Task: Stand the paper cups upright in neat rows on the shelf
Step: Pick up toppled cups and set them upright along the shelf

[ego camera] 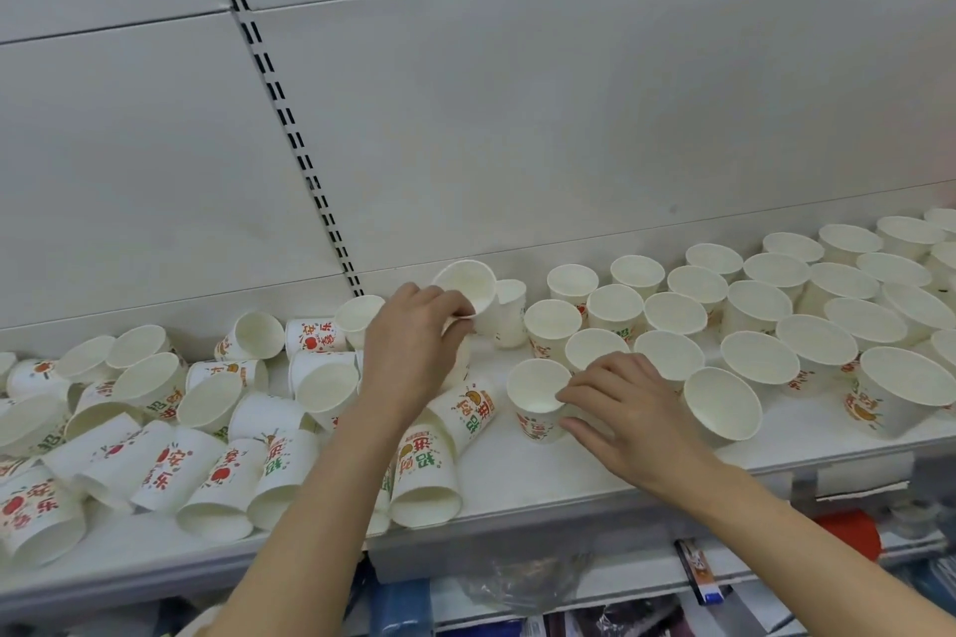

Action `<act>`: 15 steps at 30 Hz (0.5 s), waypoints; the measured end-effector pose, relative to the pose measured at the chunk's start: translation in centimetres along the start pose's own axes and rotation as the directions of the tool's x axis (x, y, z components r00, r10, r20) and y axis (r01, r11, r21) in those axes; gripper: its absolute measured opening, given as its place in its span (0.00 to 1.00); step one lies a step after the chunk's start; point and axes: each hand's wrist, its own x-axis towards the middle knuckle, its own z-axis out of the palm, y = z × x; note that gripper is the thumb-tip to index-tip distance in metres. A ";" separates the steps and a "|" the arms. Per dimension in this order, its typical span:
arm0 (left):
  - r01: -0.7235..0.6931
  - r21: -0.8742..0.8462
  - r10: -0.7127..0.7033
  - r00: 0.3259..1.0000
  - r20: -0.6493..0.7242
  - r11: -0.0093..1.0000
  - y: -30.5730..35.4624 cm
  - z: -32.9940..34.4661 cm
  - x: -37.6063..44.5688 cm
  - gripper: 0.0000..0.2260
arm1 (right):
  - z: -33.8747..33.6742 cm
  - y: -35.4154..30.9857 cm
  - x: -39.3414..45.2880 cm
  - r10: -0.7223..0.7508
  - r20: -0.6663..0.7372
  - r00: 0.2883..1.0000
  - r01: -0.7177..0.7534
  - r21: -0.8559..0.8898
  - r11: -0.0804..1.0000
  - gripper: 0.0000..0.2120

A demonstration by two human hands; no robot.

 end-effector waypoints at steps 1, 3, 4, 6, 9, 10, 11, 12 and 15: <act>0.034 -0.038 -0.034 0.999 0.014 0.999 0.3 -1.3 -0.7 0.02 | 0.0 0.1 0.0 0.007 0.000 1.000 -0.007 -0.005 1.000 0.10; 0.096 -0.138 -0.081 0.991 0.110 0.986 0.9 -3.6 -2.5 0.03 | -0.1 0.2 0.1 0.011 0.007 1.000 -0.010 -0.015 1.000 0.11; 0.115 -0.186 -0.080 0.980 0.182 0.976 1.2 -4.5 -3.5 0.03 | -0.1 0.3 0.2 0.012 0.015 1.000 -0.011 -0.021 1.000 0.11; 0.091 -0.235 -0.020 0.956 0.291 0.968 1.8 -5.6 -5.4 0.03 | 0.1 0.4 0.3 0.017 0.040 0.999 -0.016 -0.033 0.999 0.11; -0.012 -0.239 0.096 0.935 0.341 0.971 2.6 -4.8 -7.6 0.03 | 0.3 0.3 0.3 0.030 0.064 0.998 -0.027 -0.045 0.999 0.11; -0.065 -0.206 0.135 0.929 0.344 0.976 2.9 -4.0 -8.0 0.04 | 0.4 0.2 0.4 0.031 0.064 0.997 -0.028 -0.045 0.999 0.11; -0.123 -0.162 0.172 0.923 0.343 0.979 3.1 -3.1 -8.4 0.04 | 0.5 0.1 0.5 0.032 0.063 0.998 -0.029 -0.046 0.999 0.11; -0.172 -0.118 0.202 0.923 0.329 0.978 3.3 -2.2 -8.6 0.04 | 0.5 0.0 0.5 0.034 0.061 0.998 -0.031 -0.049 0.998 0.10; -0.238 -0.034 0.238 0.931 0.277 0.971 3.5 0.0 -8.7 0.04 | 0.7 -0.2 0.6 0.050 0.053 0.997 -0.046 -0.071 0.996 0.10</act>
